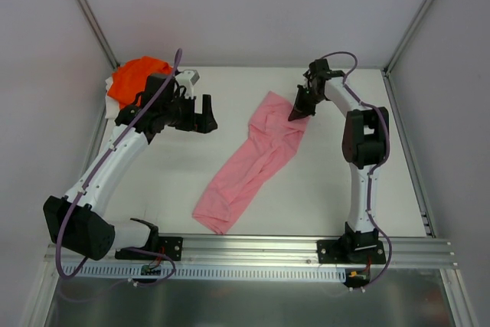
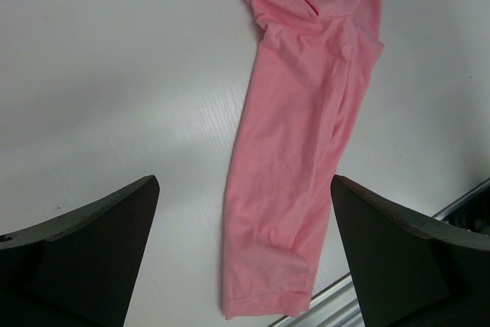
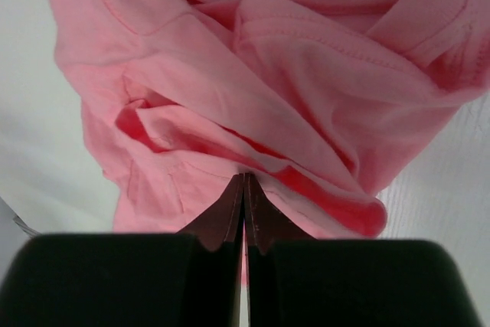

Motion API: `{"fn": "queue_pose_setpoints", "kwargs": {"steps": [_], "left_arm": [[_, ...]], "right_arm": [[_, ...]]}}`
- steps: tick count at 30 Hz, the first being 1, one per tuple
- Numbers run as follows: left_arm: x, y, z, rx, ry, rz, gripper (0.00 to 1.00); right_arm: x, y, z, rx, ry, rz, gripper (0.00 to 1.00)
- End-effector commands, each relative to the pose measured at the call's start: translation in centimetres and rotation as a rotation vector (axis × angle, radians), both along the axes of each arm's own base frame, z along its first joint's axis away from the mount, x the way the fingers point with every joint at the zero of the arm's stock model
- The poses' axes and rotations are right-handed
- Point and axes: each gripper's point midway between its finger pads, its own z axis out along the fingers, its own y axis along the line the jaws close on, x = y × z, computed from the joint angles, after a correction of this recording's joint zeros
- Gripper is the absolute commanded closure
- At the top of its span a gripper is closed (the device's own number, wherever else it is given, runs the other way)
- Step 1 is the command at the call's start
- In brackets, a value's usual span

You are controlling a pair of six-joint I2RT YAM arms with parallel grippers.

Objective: Fold and stack the t-shirts
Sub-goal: Rotate the tshirt 90 degrees

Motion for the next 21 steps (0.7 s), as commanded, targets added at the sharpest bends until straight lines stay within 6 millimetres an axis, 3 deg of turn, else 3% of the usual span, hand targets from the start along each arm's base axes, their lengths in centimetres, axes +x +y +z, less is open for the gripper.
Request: {"fn": "queue_pose_setpoints", "kwargs": {"steps": [1,10,18,19,21], "left_arm": [[0.2,0.2,1.7,-0.006,-0.048,-0.012,0.01],[0.5,0.2,1.9,-0.006,-0.048,-0.009,0.01],[0.3,0.8,2.1,0.005,-0.046,0.007,0.01],[0.3,0.9,2.2,0.005,-0.047,0.007,0.01],[0.2,1.0,2.3,0.006,-0.045,0.009,0.01]], "right_arm": [[-0.6,-1.0,0.1,-0.034,0.008,-0.023,1.00],[-0.9,-2.7,-1.5,-0.108,0.050,-0.076,1.00],[1.3,-3.2,-2.5,-0.167,0.087,-0.099,1.00],[2.3,-3.0,-1.8,-0.166,0.062,-0.101,1.00],[2.4,-2.9,-2.7,-0.169,0.088,-0.097,1.00]]}}
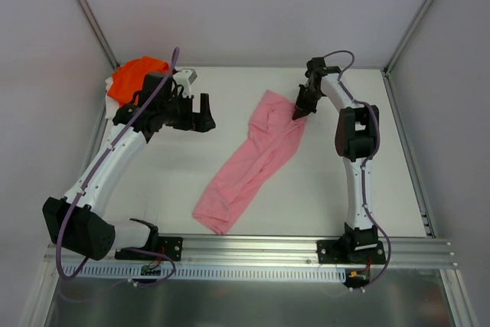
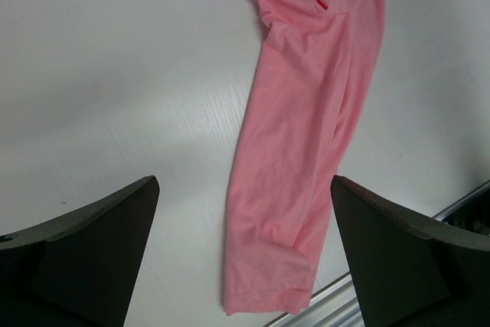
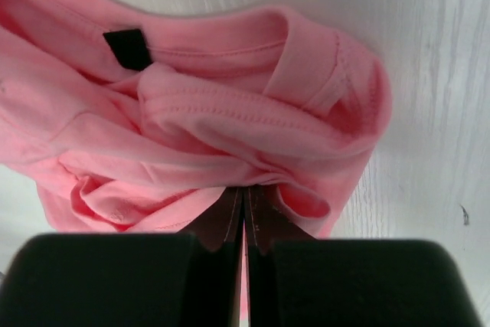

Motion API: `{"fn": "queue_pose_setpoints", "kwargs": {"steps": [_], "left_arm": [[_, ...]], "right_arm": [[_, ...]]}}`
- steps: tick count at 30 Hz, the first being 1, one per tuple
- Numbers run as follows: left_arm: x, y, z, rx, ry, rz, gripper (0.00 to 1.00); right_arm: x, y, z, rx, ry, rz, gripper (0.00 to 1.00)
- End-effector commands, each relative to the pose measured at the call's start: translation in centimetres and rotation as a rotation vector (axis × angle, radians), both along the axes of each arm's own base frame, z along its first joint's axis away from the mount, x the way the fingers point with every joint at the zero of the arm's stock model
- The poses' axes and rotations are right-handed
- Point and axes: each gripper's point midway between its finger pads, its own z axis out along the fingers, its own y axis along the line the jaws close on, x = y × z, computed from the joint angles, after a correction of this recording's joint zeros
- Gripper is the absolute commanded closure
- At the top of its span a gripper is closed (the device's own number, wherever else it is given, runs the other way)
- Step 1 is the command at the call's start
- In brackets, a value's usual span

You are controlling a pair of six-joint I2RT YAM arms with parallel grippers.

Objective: Fold and stack the t-shirts
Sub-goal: Rotate the tshirt 90 degrees

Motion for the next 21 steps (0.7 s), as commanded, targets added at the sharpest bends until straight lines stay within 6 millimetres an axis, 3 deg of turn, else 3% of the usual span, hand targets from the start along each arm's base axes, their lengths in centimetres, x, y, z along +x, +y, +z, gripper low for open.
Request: {"fn": "queue_pose_setpoints", "kwargs": {"steps": [1,9,13,21], "left_arm": [[0.1,0.5,2.0,0.005,-0.050,-0.004,0.01],[-0.3,1.1,2.2,0.019,-0.038,0.011,0.01],[-0.5,1.4,2.2,0.025,-0.033,0.022,0.01],[-0.7,1.6,2.5,0.030,-0.022,0.037,0.01]], "right_arm": [[0.3,-0.4,0.2,-0.028,0.033,-0.027,1.00],[1.2,1.6,-1.1,0.036,0.061,-0.019,1.00],[2.3,3.4,-0.8,0.102,0.033,-0.013,1.00],[6.4,6.8,1.2,0.255,-0.130,0.023,1.00]]}}
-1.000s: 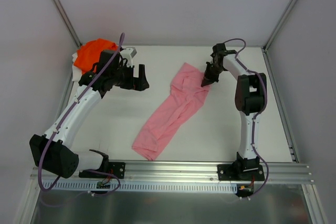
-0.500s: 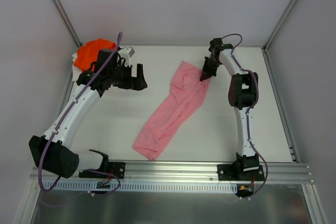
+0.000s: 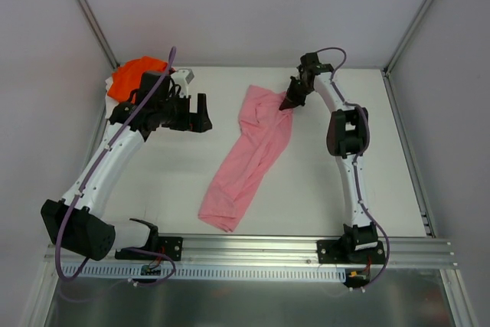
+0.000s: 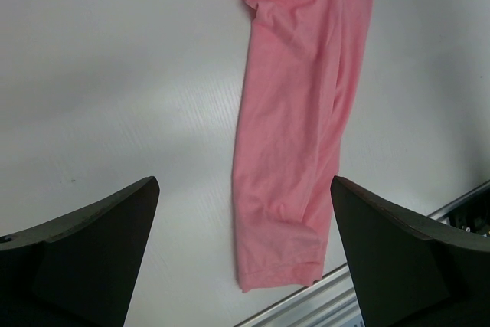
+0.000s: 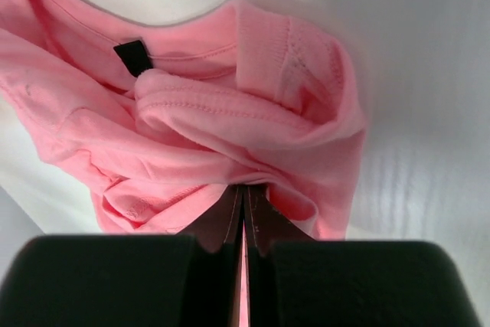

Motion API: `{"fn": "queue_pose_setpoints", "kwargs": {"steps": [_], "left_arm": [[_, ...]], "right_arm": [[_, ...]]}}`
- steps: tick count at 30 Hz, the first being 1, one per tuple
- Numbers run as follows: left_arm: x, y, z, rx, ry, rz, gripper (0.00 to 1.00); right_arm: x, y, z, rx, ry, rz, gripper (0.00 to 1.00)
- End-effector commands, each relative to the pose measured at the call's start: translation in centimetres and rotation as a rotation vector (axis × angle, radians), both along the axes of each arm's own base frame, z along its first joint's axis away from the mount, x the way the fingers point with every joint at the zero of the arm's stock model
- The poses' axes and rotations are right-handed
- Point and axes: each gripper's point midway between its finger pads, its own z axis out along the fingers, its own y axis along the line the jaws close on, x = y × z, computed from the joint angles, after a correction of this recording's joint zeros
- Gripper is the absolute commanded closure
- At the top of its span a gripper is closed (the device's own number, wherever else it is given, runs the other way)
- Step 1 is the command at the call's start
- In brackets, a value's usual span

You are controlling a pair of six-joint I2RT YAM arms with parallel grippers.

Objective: Fold and stack the t-shirts
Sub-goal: Rotate the tshirt 90 degrees

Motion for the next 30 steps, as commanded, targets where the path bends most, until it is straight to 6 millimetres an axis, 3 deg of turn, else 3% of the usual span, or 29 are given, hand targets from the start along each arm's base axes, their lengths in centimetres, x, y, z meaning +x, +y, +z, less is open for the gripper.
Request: {"fn": "queue_pose_setpoints", "kwargs": {"steps": [1,7,10,13,17,18,19,21,22,24,25,26,30], "left_arm": [[0.0,0.6,2.3,0.005,-0.059,0.013,0.02],[-0.2,0.7,2.6,-0.001,-0.058,0.029,0.01],[-0.4,0.8,2.5,-0.007,-0.058,0.036,0.01],[-0.6,1.0,2.4,-0.009,-0.059,0.046,0.01],[-0.8,0.9,2.4,-0.021,-0.060,0.054,0.01],[-1.0,0.9,2.4,-0.024,-0.061,0.054,0.01],[-1.0,0.9,2.2,-0.027,-0.056,0.056,0.01],[-1.0,0.8,2.1,-0.033,-0.058,0.056,0.01],[-1.0,0.7,1.9,-0.037,-0.054,0.051,0.01],[-1.0,0.6,1.8,-0.042,-0.056,0.049,0.01],[-1.0,0.5,1.6,-0.046,-0.051,0.045,0.01],[-0.9,0.4,1.5,-0.050,-0.051,0.043,0.01],[-0.4,-0.1,1.3,-0.071,-0.064,0.029,0.01]], "right_arm": [[2.9,2.4,1.8,0.093,-0.124,0.012,1.00],[6.2,4.9,4.7,0.261,-0.280,0.009,1.00],[8.6,4.9,7.4,0.276,-0.404,-0.020,1.00],[10.5,4.0,8.9,0.272,-0.482,-0.054,1.00],[11.2,2.8,10.8,0.290,-0.520,-0.069,1.00],[11.0,2.6,11.1,0.284,-0.520,-0.063,1.00],[10.4,2.4,13.2,0.282,-0.543,-0.052,1.00],[9.0,2.0,13.5,0.250,-0.535,-0.025,1.00],[7.8,1.8,15.6,0.245,-0.538,-0.015,1.00],[5.4,1.4,14.6,0.220,-0.464,0.005,1.00],[4.3,1.3,16.1,0.223,-0.467,0.007,1.00],[3.5,1.1,15.9,0.214,-0.452,0.012,1.00],[-1.1,0.7,11.9,0.149,-0.309,0.035,1.00]]}}
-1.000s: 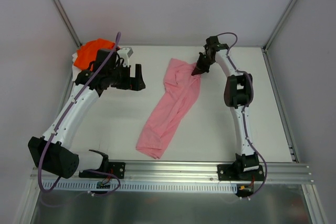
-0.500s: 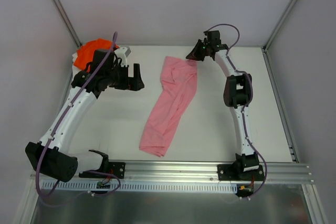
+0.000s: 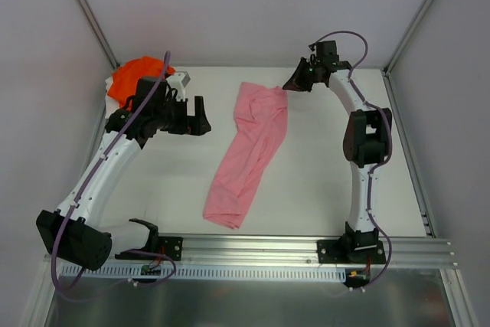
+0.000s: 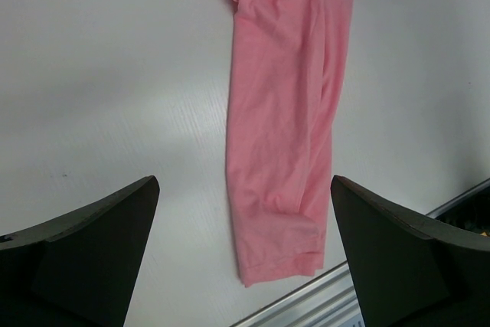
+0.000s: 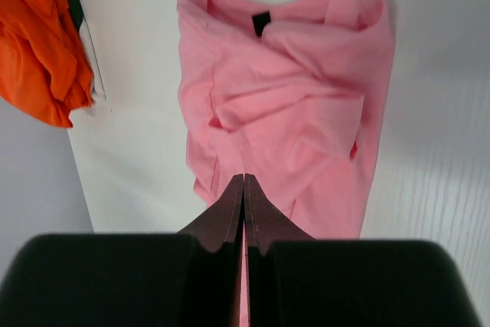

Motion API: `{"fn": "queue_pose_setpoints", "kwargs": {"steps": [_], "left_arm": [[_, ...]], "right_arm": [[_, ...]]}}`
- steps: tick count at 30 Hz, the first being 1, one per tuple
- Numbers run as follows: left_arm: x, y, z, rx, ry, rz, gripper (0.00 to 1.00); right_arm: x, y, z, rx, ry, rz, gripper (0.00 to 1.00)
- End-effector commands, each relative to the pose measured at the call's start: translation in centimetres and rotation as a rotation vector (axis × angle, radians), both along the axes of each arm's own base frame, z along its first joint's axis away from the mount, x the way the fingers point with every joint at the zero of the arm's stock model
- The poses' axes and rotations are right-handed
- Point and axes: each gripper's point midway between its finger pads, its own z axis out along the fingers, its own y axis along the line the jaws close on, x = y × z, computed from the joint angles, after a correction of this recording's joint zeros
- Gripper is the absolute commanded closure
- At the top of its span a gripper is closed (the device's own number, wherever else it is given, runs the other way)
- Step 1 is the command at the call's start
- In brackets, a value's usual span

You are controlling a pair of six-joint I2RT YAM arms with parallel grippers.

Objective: Fold and stack the t-shirts
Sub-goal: Rotate the tshirt 90 degrees

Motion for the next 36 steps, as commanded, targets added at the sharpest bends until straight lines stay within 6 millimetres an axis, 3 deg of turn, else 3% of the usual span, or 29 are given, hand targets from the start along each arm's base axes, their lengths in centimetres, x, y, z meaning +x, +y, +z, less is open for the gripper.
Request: {"fn": "queue_pose_setpoints", "kwargs": {"steps": [1,6,9,15,25,30,31,33,34,36], "left_arm": [[0.7,-0.5,0.7,-0.044,-0.042,-0.003,0.01],[1.1,-1.5,-0.3,-0.075,-0.016,-0.037,0.01],[1.7,-2.4,-0.3,-0.103,-0.016,-0.065,0.01],[2.5,-2.9,0.6,-0.118,-0.030,-0.087,0.01],[1.4,-1.9,1.2,-0.073,-0.043,-0.081,0.01],[1.0,-1.5,1.5,-0.062,-0.043,-0.074,0.01],[0.7,-1.4,1.6,-0.056,-0.042,-0.074,0.01],[0.4,-1.2,1.6,-0.051,-0.038,-0.073,0.01],[0.2,-1.1,1.6,-0.049,-0.037,-0.072,0.01],[-0.2,-0.9,1.6,-0.045,-0.033,-0.067,0.01]], "right_arm": [[-4.1,0.5,1.6,-0.052,0.014,0.064,1.00],[-7.8,1.6,-0.6,-0.110,0.111,0.116,1.00],[-9.6,2.1,-3.6,-0.131,0.216,0.146,1.00],[-10.5,2.4,-8.6,-0.175,0.325,0.163,1.00],[-8.9,2.7,-11.7,-0.219,0.376,0.140,1.00],[-7.3,3.1,-11.8,-0.241,0.340,0.127,1.00],[-6.3,3.3,-11.0,-0.241,0.311,0.121,1.00],[-5.5,3.2,-11.6,-0.259,0.302,0.109,1.00],[-4.5,3.4,-10.5,-0.256,0.266,0.104,1.00],[-3.6,3.3,-11.1,-0.265,0.257,0.093,1.00]]}}
